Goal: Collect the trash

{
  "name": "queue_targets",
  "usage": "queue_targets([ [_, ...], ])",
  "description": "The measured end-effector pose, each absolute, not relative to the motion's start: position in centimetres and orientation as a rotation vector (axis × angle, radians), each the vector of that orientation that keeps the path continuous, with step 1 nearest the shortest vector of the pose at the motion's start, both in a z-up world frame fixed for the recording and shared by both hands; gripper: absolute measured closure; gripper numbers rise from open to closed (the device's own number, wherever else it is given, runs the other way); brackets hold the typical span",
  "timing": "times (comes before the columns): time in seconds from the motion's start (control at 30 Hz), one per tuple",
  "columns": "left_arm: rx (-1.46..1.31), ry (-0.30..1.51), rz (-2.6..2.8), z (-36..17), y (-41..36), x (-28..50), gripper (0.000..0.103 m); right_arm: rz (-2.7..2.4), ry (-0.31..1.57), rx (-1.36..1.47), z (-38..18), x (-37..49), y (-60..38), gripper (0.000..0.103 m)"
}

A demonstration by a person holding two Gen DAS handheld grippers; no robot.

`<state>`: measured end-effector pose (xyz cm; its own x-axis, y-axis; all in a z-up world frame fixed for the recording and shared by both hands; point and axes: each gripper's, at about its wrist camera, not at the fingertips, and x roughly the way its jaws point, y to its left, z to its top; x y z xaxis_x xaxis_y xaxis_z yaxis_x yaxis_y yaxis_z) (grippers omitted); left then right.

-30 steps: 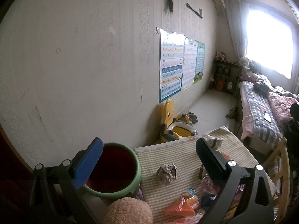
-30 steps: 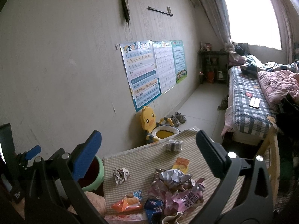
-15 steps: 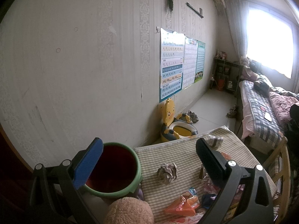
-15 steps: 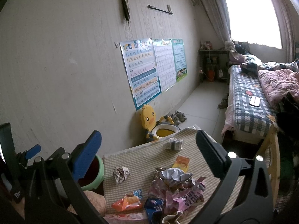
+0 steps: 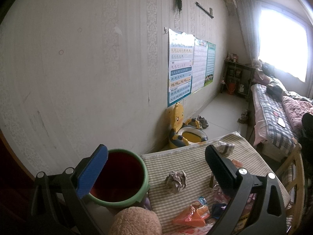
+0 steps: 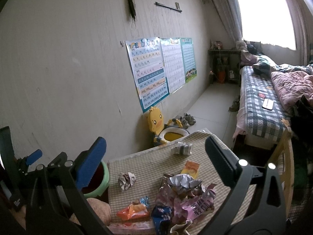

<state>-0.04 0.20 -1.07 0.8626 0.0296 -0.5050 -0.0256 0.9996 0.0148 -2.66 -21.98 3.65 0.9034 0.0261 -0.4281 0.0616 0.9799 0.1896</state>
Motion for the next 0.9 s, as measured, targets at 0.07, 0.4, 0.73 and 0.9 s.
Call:
queue_targets([
  [0.07, 0.009, 0.530, 0.030, -1.1, 0.3, -0.2, 0.008, -0.019, 0.447, 0.202, 3.6, -2.7, -22.0, 0.003],
  [0.4, 0.063, 0.531, -0.010, -2.0, 0.7, 0.3, 0.008, -0.032, 0.485, 0.195, 2.8, -2.0, -22.2, 0.003],
  [0.73, 0.250, 0.764, -0.225, -10.3, -0.5, 0.6, 0.008, -0.085, 0.611, 0.174, -1.3, -0.8, -23.5, 0.003],
  [0.9, 0.222, 0.975, -0.357, -15.4, -2.0, 1.9, 0.019, -0.118, 0.670, 0.144, -4.0, -1.7, -24.2, 0.003],
])
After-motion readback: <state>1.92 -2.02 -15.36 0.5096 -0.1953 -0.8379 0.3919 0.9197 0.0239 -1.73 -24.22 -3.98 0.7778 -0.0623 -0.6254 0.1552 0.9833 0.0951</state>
